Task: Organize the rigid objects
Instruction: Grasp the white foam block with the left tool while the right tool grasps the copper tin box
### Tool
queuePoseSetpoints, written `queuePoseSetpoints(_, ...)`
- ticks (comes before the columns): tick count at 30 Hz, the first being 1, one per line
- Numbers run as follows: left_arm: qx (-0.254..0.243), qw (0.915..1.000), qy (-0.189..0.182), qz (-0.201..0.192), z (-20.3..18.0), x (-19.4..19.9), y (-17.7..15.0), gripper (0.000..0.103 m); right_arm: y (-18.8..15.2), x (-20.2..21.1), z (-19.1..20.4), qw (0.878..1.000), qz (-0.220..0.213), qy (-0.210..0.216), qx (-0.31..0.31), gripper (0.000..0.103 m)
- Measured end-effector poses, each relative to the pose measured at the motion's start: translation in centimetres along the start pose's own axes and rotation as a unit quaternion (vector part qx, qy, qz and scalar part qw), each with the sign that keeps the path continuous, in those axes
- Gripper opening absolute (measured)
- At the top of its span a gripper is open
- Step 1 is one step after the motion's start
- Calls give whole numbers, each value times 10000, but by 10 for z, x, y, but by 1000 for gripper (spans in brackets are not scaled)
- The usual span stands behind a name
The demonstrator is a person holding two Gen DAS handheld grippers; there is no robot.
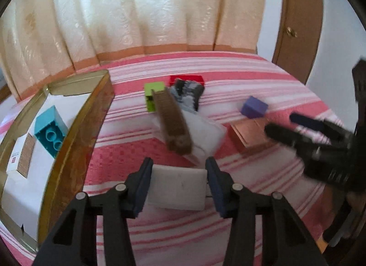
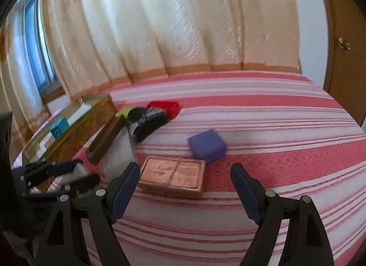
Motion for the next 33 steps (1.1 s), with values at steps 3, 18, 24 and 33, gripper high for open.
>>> queuePoseSetpoints(3, 81, 9999, 102, -105, 9, 4, 7, 46, -2, -11, 10, 9996, 277, 53, 71, 83)
queuePoseSetpoints(18, 140, 9985, 323, -418, 23, 0, 15, 46, 4, -39, 26, 9944, 931, -306, 384, 80)
queuePoseSetpoints(24, 219, 9959, 491, -729, 26, 11, 16, 46, 5, -40, 28, 9940, 926, -319, 477, 79)
queuePoseSetpoints(33, 335, 9889, 713, -1256, 31, 31, 17, 46, 15, -5, 34, 9982, -74, -318, 497, 79)
Point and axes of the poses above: each gripper's, at about its wrist camera, not at the fingertips, and x roughly against the way its jaws point, z to its left, y to its top, the point moved 4 cm from there along -x, roughly the way its jaws point, and after that the axes turned 1 degree about -y, right-handed, at the moved point
